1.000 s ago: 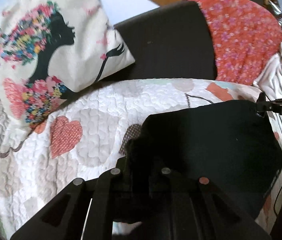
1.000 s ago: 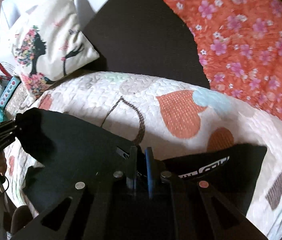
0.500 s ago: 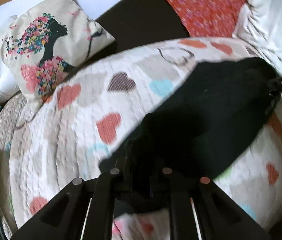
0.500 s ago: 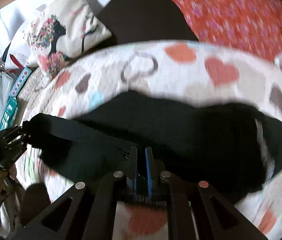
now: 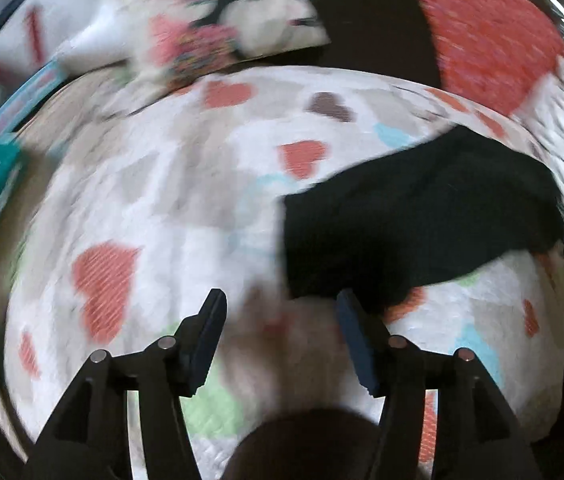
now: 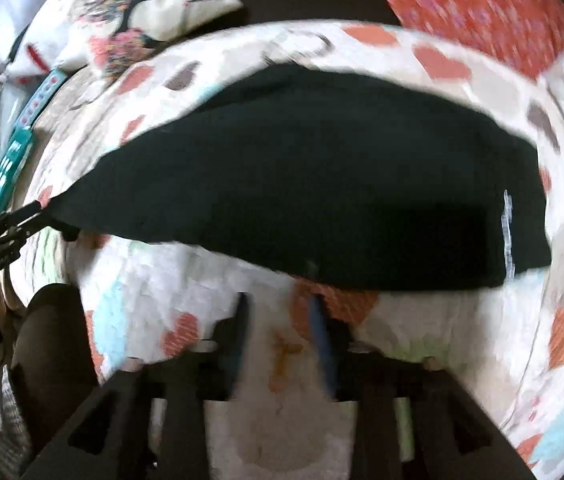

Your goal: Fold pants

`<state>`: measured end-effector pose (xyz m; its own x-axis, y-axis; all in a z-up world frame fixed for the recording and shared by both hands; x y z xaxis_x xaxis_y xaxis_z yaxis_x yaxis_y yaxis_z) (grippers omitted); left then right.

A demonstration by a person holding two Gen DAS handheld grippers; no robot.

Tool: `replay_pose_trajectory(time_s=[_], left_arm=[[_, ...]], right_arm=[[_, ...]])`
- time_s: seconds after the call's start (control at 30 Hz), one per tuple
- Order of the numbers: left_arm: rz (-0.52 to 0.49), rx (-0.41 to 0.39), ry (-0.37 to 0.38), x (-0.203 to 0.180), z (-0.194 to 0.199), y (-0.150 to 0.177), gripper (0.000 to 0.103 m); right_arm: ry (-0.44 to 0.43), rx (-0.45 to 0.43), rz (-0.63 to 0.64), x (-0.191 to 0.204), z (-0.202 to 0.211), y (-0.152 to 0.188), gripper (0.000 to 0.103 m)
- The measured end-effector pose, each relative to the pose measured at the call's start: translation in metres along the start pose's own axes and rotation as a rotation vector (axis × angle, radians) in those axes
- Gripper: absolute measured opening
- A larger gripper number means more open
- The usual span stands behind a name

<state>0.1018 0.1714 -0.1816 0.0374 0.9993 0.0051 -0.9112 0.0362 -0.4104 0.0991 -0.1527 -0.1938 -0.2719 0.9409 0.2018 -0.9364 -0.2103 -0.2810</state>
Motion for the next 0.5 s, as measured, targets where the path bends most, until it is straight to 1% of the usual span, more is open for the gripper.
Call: replay_pose_trajectory(time_s=[0.07,0.2,0.27,0.4,0.5], left_arm=[[0.071,-0.007,-0.006,0.015,0.003,0.003,0.058],[0.197,-0.025,0.047,0.034,0.01,0.007,0.058],[0.25,-0.033,0.069,0.045,0.012,0.011,0.058],[0.341,-0.033,0.105,0.065,0.013,0.022,0.057],[0.4,-0.03,0.132,0.081,0.013,0.028,0.057]], right_arm=[[-0.022,-0.021,0.046,0.024,0.006,-0.02,0.048],[-0.097,-0.022,0.128,0.082,0.0,-0.055,0.048],[-0.132,-0.003,0.187,0.118,-0.013,-0.072,0.048],[-0.13,0.047,0.301,0.176,-0.045,-0.09,0.048],[-0.161,0.098,0.339,0.211,-0.072,-0.099,0.048]])
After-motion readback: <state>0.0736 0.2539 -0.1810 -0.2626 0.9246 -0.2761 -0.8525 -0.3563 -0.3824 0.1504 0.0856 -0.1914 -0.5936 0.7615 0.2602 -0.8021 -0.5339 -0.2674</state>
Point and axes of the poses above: each gripper's, at about its wrist camera, not at the fingertips, and z roughly against the way its jaws point, x to its left, y to its underside, the point moved 9 cm from there along -z, roughly the way its jaws point, and after that the axes turned 10 degrees about x, right-handed, at the moved point
